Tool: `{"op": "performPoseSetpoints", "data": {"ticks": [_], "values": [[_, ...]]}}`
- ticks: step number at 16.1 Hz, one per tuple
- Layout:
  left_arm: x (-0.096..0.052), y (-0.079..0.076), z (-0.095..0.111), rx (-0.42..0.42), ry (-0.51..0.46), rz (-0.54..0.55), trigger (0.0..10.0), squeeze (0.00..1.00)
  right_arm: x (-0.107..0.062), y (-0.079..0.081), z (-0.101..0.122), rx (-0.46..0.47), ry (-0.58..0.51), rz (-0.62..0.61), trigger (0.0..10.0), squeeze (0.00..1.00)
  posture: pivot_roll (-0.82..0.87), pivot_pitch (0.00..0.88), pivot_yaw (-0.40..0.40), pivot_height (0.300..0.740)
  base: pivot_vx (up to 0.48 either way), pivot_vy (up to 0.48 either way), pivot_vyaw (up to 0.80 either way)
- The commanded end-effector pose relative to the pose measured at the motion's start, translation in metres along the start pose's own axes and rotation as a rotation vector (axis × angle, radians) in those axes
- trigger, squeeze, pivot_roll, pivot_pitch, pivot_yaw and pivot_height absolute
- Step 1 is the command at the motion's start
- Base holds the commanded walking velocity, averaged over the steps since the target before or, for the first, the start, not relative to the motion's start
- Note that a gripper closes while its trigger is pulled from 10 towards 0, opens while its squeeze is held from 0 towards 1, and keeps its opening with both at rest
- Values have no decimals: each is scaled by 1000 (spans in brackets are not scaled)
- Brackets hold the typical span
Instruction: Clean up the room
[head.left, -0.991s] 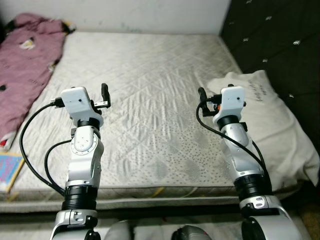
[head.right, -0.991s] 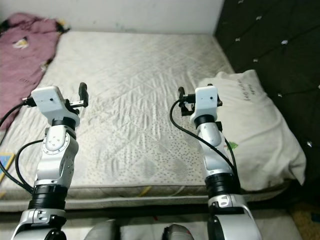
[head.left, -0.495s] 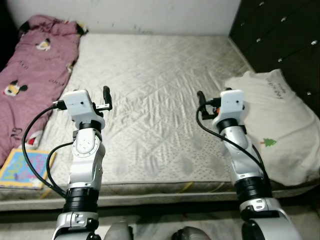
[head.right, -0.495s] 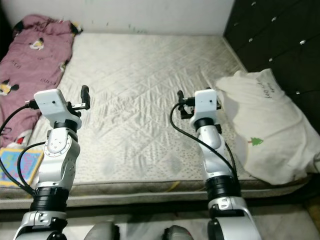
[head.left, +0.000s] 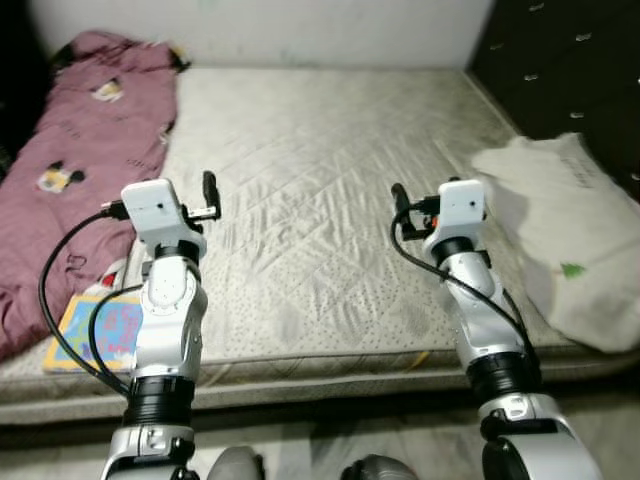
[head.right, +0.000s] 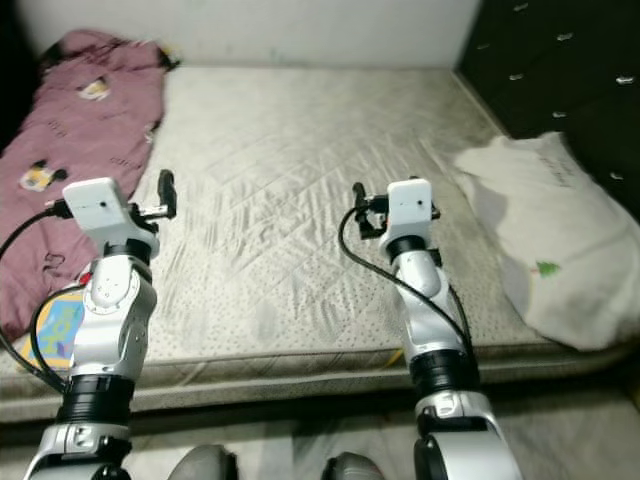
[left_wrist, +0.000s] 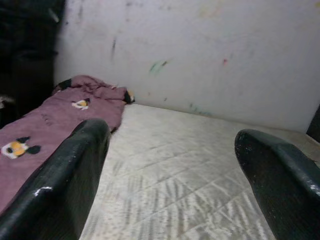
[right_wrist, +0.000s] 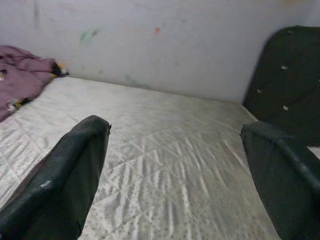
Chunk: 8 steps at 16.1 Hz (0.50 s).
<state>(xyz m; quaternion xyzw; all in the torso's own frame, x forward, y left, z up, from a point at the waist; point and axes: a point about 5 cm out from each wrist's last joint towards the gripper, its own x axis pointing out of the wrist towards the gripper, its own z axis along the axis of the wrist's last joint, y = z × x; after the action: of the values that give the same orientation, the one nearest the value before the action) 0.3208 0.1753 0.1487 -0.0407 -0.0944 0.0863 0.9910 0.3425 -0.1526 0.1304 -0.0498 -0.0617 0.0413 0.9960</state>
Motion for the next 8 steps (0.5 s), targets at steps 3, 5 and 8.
{"op": "performPoseSetpoints", "data": {"ticks": [3, 5, 8], "values": [[4, 6, 4, 11, -12, 14, 10000, 0, 5, 5, 9, 9, -37, 17, 10000, 0, 22, 0, -31, 740, 0, 0, 0], [3, 5, 3, 5, -9, 9, 10000, 0, 4, 3, 9, -9, -37, 16, 10000, 0, 21, 0, -31, 740, 0, 0, 0], [3, 4, 3, -5, -4, -5, 10000, 0, 6, 5, 10, -12, -41, 20, 10000, 0, 21, 0, -31, 740, 0, 0, 0]]}}
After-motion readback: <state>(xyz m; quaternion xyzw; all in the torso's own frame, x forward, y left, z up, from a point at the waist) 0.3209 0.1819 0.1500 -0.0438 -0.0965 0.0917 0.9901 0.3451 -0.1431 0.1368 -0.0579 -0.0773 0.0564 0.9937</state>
